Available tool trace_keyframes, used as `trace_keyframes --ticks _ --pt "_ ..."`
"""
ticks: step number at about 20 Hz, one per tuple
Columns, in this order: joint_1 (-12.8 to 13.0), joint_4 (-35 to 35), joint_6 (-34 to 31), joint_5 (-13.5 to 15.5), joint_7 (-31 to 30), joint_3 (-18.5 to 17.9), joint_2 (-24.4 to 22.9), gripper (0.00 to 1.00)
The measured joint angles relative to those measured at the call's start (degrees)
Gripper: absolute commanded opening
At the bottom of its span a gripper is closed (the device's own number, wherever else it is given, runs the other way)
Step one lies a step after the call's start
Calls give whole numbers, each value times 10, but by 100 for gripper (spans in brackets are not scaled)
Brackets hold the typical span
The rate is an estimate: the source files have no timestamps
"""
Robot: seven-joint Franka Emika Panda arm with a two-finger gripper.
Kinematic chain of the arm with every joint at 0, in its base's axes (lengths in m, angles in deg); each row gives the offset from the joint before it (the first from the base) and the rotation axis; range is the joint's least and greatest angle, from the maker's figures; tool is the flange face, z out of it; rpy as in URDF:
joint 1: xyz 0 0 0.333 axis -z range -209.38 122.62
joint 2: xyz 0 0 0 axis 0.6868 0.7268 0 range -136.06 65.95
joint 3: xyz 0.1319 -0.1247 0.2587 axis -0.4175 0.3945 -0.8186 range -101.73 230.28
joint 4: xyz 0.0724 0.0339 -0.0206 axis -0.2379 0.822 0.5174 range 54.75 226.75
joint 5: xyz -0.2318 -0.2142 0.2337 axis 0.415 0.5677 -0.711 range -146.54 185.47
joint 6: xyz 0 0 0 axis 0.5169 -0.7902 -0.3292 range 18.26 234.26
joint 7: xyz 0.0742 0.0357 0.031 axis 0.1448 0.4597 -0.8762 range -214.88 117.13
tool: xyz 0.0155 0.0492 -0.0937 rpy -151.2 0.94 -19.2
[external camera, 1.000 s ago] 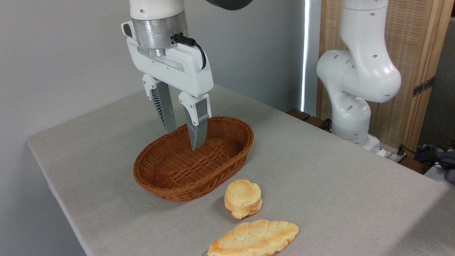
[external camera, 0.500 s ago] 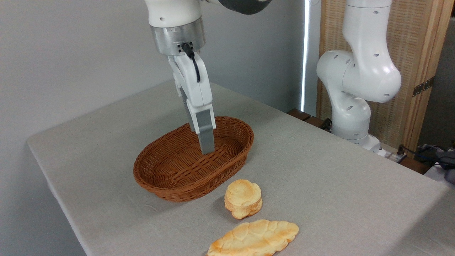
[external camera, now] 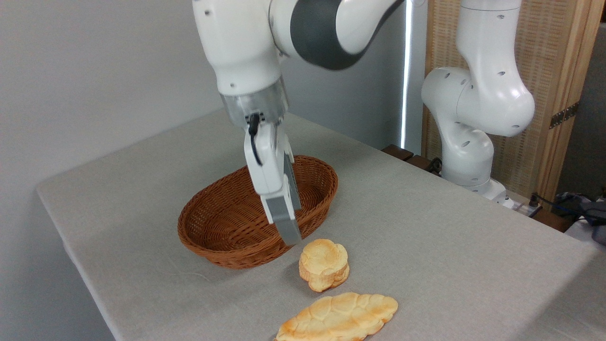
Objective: Put bread into the basket
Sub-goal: 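Move the gripper over the small round bread roll and lower, then close the gripper on the small round bread roll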
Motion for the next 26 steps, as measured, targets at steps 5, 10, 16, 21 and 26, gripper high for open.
trace_keyframes --ticks 5,10,16,21,26 --pt "0 43 56 -32 64 0 0 100" --pt "1 63 72 -43 79 2 0 100" --pt "2 86 72 -47 88 11 0 100" --pt "1 92 79 -62 125 10 0 100" --pt "1 96 84 -96 131 9 0 100"
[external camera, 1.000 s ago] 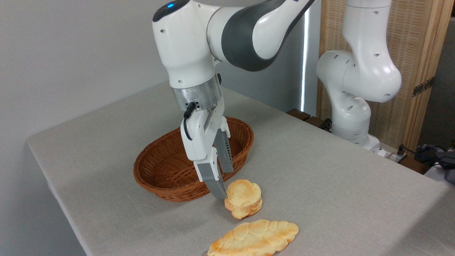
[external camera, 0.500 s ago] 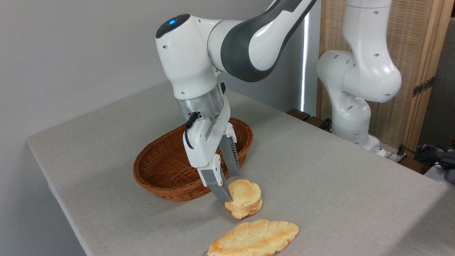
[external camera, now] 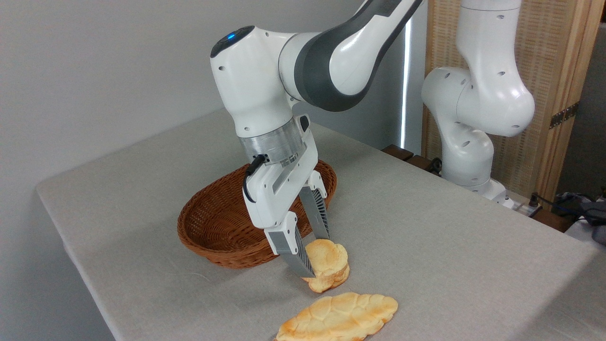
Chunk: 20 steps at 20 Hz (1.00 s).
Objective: Put bread into the basket
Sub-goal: 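Close the gripper on the small round bread roll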
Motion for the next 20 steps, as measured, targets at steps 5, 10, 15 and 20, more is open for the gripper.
trace_keyframes --ticks 5,10,15,20 --pt "0 1 0 -6 14 0 0 100" --pt "0 11 0 -6 14 0 0 82" --pt "0 15 2 -6 14 0 0 60" --pt "0 16 2 -6 14 0 0 50"
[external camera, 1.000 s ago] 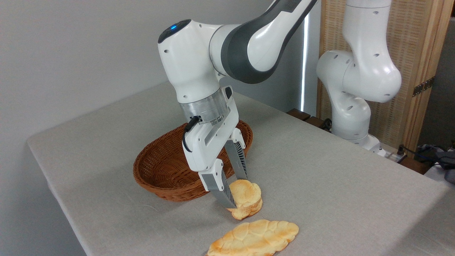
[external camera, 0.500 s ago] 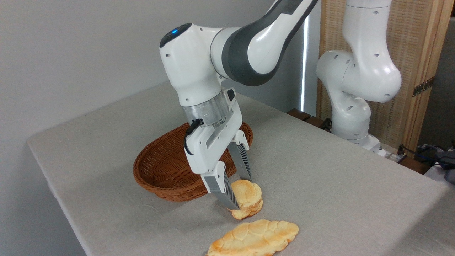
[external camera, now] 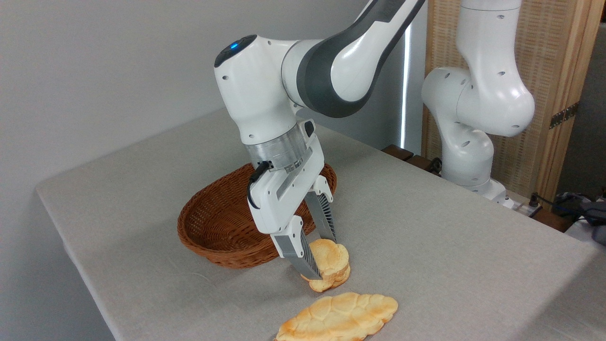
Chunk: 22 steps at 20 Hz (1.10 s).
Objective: Put bread into the basket
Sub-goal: 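Close the gripper on the small round bread roll, then lift the bread roll and carry it into the wicker basket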
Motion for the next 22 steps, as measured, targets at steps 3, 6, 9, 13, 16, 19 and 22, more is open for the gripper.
trace_keyframes --ticks 3,6,9,13,16,19,22 --pt "0 0 0 0 0 0 0 50" --pt "0 0 0 0 0 0 0 50" --pt "0 0 0 0 0 0 0 49" --pt "-1 -4 4 0 0 -1 -3 49" --pt "-10 -32 5 0 -1 -10 -9 49" --pt "-18 -67 5 7 -8 -31 -16 49" --pt "-20 -84 2 15 -64 -35 -21 45"
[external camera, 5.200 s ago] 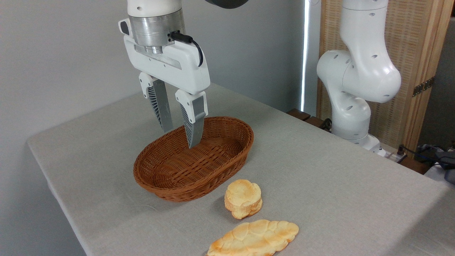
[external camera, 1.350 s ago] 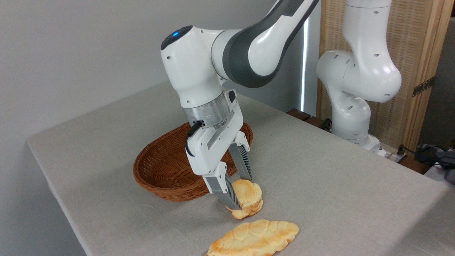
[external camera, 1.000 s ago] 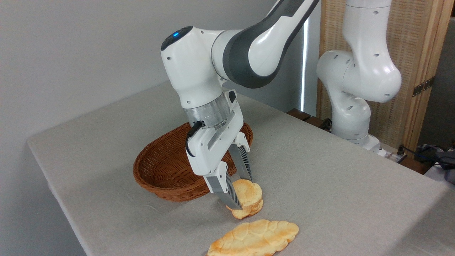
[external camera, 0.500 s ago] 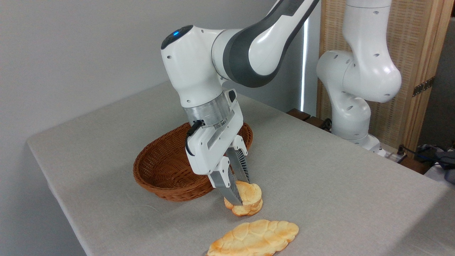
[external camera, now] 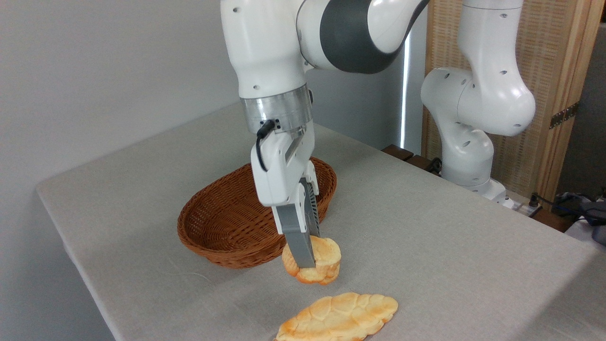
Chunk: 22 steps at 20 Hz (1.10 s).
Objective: Put bread into the basket
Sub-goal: 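Lift the bread roll and carry it into the wicker basket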
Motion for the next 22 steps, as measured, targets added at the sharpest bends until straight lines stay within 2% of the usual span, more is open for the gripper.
trace_keyframes --ticks 2,8,11,14,16,22 --pt "1 -7 -14 12 -69 6 0 45" --pt "6 -24 -35 94 -323 43 0 46" --pt "7 -27 -35 137 -403 48 0 47" --pt "7 -29 -35 187 -456 48 0 49" --pt "7 -31 -33 221 -482 49 0 55" --pt "8 -32 11 304 -499 52 4 60"
